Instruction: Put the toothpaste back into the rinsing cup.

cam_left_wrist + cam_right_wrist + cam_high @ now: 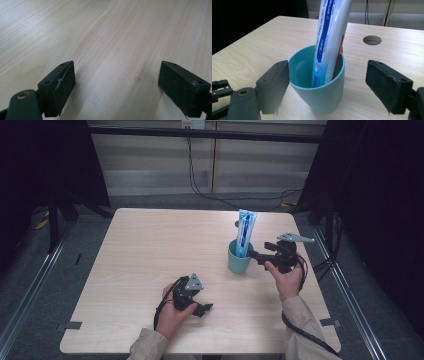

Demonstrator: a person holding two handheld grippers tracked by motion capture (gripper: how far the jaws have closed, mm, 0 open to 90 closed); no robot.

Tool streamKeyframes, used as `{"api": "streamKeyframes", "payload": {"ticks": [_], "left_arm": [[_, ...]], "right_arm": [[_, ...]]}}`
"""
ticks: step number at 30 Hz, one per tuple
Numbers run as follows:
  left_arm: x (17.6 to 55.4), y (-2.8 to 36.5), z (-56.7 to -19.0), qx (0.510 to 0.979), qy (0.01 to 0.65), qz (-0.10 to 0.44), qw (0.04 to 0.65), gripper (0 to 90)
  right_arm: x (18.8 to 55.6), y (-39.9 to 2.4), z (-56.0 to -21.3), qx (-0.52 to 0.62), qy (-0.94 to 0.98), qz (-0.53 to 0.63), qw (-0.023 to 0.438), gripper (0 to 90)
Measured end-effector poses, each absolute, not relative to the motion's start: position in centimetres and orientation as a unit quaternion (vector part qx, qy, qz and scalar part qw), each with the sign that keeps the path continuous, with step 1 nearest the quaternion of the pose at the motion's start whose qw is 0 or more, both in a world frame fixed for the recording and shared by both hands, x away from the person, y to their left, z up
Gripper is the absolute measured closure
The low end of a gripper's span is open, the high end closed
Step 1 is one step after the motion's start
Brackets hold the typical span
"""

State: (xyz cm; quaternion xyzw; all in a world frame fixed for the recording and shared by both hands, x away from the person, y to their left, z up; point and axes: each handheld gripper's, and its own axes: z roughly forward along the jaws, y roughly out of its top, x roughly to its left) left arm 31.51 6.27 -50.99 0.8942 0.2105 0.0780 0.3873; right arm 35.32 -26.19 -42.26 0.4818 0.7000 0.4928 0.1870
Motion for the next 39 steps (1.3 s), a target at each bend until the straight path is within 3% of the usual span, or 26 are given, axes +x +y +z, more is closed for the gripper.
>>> {"api": "streamKeyframes", "payload": {"ticks": [39], "left_arm": [[31.5,6.3,-51.0,0.894,0.211,0.077,0.388,14.1]], "right_arm": [[31.6,-25.9,-45.4,0.452,0.739,0.474,0.162,18.4]]}}
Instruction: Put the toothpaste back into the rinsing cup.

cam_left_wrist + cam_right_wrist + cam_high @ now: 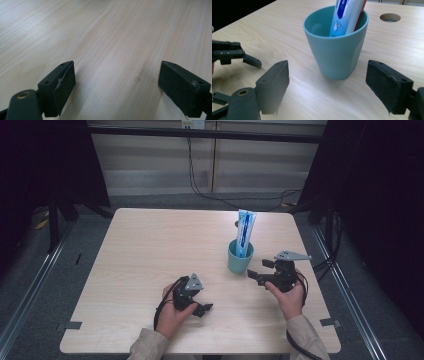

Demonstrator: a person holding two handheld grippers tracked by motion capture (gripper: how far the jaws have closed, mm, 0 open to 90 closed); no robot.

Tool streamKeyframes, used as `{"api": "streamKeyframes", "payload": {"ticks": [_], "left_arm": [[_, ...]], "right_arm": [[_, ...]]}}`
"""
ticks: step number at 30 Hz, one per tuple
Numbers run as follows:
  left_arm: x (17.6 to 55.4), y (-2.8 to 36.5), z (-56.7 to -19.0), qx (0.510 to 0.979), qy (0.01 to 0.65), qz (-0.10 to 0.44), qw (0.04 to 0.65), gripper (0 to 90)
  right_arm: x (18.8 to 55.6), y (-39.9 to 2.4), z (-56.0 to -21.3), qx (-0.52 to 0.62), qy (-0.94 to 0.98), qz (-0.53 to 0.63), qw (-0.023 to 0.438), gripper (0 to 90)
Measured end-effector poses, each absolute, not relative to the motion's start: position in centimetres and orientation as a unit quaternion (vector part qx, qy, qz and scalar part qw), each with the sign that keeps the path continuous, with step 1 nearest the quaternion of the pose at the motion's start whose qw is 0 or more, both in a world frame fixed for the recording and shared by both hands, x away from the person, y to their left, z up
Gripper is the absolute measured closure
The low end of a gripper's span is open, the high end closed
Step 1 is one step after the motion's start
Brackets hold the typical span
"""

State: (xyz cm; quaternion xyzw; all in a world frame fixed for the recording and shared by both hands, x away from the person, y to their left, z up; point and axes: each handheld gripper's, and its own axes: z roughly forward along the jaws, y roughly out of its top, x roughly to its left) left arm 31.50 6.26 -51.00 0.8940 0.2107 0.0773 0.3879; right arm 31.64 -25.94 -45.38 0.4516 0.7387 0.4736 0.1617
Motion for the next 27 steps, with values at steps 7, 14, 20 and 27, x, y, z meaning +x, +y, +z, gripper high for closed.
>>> {"api": "streamKeyframes", "payload": {"ticks": [7,14,20,27], "left_arm": [[31.5,6.3,-51.0,0.894,0.211,0.077,0.388,14.0],[31.5,6.3,-51.0,0.894,0.210,0.077,0.388,14.1],[31.5,6.3,-51.0,0.894,0.210,0.077,0.388,14.1],[31.5,6.3,-51.0,0.894,0.210,0.077,0.388,14.0]], "right_arm": [[31.0,-25.8,-46.3,0.447,0.748,0.465,0.157,18.5],[30.5,-25.3,-47.5,0.441,0.761,0.451,0.152,18.4],[30.2,-25.0,-49.0,0.445,0.766,0.442,0.141,18.4],[30.0,-24.8,-49.7,0.440,0.777,0.425,0.144,18.5]]}}
